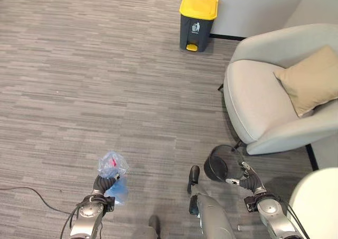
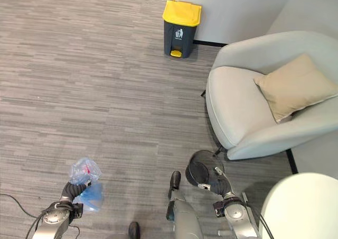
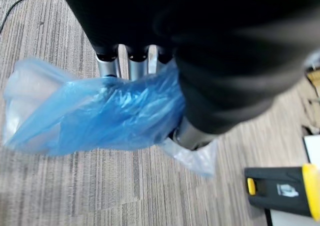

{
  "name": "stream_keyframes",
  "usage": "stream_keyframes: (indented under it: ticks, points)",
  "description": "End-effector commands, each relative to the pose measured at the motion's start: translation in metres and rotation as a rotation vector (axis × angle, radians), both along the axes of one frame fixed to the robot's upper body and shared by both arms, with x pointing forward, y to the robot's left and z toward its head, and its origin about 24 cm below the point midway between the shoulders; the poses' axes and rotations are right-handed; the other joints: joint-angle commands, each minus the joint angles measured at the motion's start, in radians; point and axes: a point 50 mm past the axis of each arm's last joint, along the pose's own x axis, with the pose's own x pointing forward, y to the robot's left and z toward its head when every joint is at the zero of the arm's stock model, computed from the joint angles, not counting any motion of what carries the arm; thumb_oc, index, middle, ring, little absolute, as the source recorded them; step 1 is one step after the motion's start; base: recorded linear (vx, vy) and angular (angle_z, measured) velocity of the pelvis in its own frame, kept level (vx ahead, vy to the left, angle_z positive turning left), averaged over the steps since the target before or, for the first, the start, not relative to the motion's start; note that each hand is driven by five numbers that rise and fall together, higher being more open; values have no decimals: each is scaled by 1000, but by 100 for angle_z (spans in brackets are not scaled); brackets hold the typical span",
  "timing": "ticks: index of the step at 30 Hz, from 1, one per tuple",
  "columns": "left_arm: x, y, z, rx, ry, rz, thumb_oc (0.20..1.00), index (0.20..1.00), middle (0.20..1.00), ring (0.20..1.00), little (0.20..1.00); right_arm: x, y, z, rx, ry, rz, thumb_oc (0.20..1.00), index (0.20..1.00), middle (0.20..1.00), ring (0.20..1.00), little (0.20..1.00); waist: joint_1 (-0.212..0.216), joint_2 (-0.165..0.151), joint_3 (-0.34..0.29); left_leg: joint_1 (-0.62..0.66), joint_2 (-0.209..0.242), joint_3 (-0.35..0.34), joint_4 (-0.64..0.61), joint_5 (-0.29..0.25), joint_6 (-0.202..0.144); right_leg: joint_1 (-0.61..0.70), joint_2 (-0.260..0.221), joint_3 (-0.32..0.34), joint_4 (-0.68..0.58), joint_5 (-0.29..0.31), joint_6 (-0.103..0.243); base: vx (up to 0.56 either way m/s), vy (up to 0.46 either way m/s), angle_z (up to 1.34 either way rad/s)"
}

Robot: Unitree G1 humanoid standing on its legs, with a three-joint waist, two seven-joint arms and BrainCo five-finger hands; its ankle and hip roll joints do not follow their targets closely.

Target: Gather garbage on tea table into small bin, then transfer packed bag to large trash can.

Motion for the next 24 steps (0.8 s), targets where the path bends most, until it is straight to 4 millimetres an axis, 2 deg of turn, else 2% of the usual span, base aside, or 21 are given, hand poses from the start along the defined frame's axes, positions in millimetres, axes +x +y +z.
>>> stream_keyframes:
  ticks: [1,2,3,4,5,6,7,10,12,13,14,15,17,19,20,24]
  points:
    - [6,10,22,57,-108,-28,200,200,200,200,200,7,-8,10,-14,-59,-11,1000,1000,1000,1000,1000,-24,-13,-42,-52,-62,14,143,-71,-20,82,-6,18,-39,-15,35,491,-213,83]
    - [4,9,20,50,-102,-22,200,200,200,200,200,6,-10,9,-17,-57,-16,1000,1000,1000,1000,1000,-27,-1,-50,-55,-35,23,187,-52,-43,105,6,15,-42,-21,26,405,-228,32]
    - [-1,10,18,47,-88,-21,200,200,200,200,200,3,-14,9,-24,-51,-24,1000,1000,1000,1000,1000,-35,8,-68,-72,1,37,263,-3,-71,149,29,10,-59,-40,11,302,-193,3]
    - [0,11,18,47,-88,-21,200,200,200,200,200,3,-14,9,-23,-51,-24,1000,1000,1000,1000,1000,-38,3,-71,-76,-4,35,261,3,-70,146,24,10,-62,-37,11,339,-208,-9]
    - [-2,10,17,38,-85,-11,200,200,200,200,200,3,-17,10,-29,-53,-29,1000,1000,1000,1000,1000,-40,6,-75,-111,18,46,360,64,-85,184,46,11,-73,-64,-13,149,-87,-1]
    - [-2,10,16,38,-85,-11,200,200,200,200,200,3,-17,10,-29,-53,-29,1000,1000,1000,1000,1000,-41,7,-76,-115,19,45,363,63,-85,183,47,9,-73,-64,-14,281,-142,8]
    - [1,7,17,25,-92,-16,200,200,200,200,200,4,-20,11,-39,-55,-34,1000,1000,1000,1000,1000,-37,-3,-66,-176,32,58,392,81,-71,215,49,21,-85,-91,-27,179,-70,5]
    - [5,5,18,31,-97,-33,200,200,200,200,200,6,-24,13,-47,-65,-49,1000,1000,1000,1000,1000,-18,-20,-40,-285,19,52,358,15,-47,251,44,44,-99,-116,-23,211,-41,0]
    - [7,6,19,38,-100,-38,200,200,200,200,200,7,-25,14,-48,-68,-51,1000,1000,1000,1000,1000,-16,-26,-36,-320,9,45,332,32,-47,255,39,47,-103,-117,-21,101,6,-38]
    - [8,6,20,44,-102,-43,200,200,200,200,200,7,-26,14,-50,-70,-55,1000,1000,1000,1000,1000,-9,-25,-28,-357,4,40,303,62,-53,265,41,53,-107,-121,-23,242,60,-51]
    - [12,6,23,53,-111,-52,200,200,200,200,200,6,-26,12,-47,-65,-74,1000,1000,1000,1000,1000,21,-12,-10,-440,-1,17,179,196,-75,308,72,76,-124,-142,-27,252,58,-31]
    - [12,6,23,53,-111,-53,200,200,200,200,200,6,-26,12,-47,-65,-74,1000,1000,1000,1000,1000,21,-13,-11,-437,-2,17,173,199,-76,308,71,76,-124,-143,-27,303,83,-24]
    - [13,4,24,43,-121,-55,200,200,200,200,200,5,-25,10,-43,-57,-83,1000,1000,1000,1000,1000,40,-6,-6,-469,-2,1,118,256,-85,343,89,93,-132,-161,-28,241,90,-15]
    - [12,4,24,44,-120,-57,200,200,200,200,200,4,-24,8,-42,-49,-84,1000,1000,1000,1000,1000,45,-8,-6,-473,-2,11,114,265,-85,358,91,99,-133,-169,-26,232,109,-21]
    - [11,3,23,44,-115,-63,200,200,200,200,200,2,-23,4,-44,-34,-79,1000,1000,1000,1000,1000,45,-7,-14,-450,5,28,96,246,-80,375,88,106,-128,-188,-19,332,203,-44]
    - [8,9,24,65,-107,-62,200,200,200,200,200,4,-14,3,-20,-35,-64,1000,1000,1000,1000,1000,54,-29,-45,-422,-4,57,138,199,-43,407,41,141,-103,-203,7,374,231,-41]
